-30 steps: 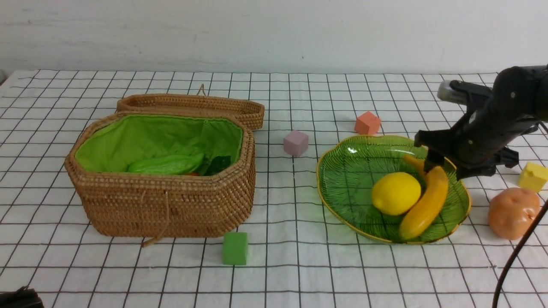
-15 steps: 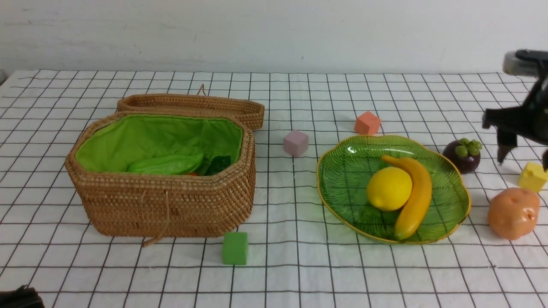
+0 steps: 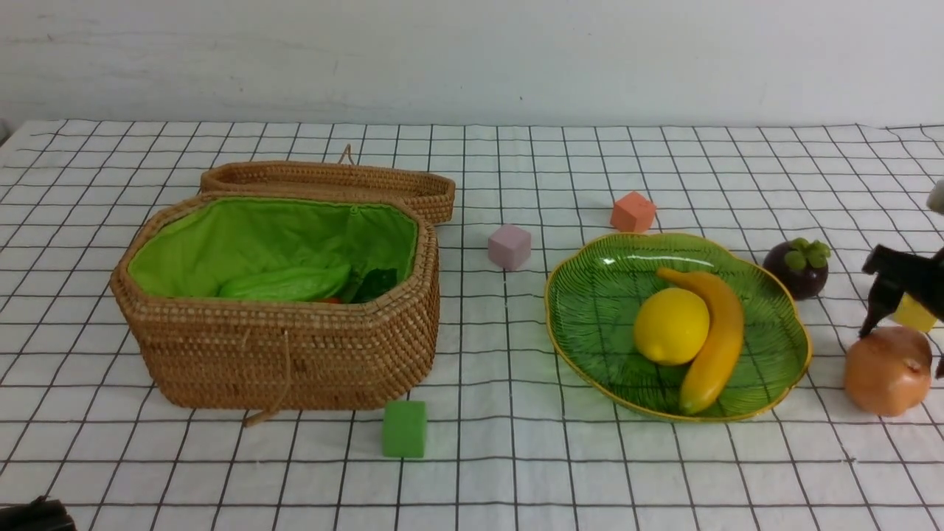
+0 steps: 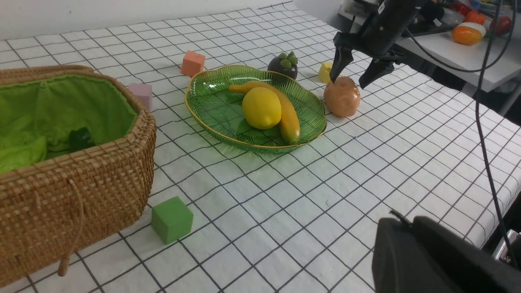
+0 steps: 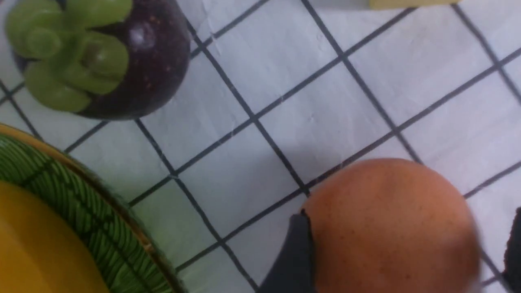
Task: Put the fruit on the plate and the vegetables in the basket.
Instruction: Use the right arm to grab a potato and put it into the left basket
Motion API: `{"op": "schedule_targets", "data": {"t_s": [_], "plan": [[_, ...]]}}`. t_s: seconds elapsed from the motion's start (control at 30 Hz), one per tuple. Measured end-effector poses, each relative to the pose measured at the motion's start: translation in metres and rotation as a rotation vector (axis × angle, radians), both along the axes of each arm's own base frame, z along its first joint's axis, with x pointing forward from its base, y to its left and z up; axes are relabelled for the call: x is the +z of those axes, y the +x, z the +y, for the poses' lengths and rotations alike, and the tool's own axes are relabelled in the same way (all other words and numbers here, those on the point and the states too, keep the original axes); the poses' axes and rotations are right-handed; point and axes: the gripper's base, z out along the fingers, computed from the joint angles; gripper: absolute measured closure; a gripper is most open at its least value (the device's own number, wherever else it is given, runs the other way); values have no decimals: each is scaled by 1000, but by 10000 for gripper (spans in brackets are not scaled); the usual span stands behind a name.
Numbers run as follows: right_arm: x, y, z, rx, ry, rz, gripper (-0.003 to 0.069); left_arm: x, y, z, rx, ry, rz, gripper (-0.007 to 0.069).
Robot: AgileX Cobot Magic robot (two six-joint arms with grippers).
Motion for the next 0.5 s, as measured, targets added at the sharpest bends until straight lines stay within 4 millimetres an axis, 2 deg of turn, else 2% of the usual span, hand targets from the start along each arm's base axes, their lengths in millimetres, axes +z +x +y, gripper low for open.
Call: {"op": "schedule_targets", "data": {"t_s": [0.1, 0.5], "plan": [[-29, 3, 2, 4, 47, 80, 20, 0, 0, 0, 0, 0, 0, 589], [-28, 4, 4, 126, 37, 80, 59, 0, 0, 0, 0, 1, 1, 589]]}}
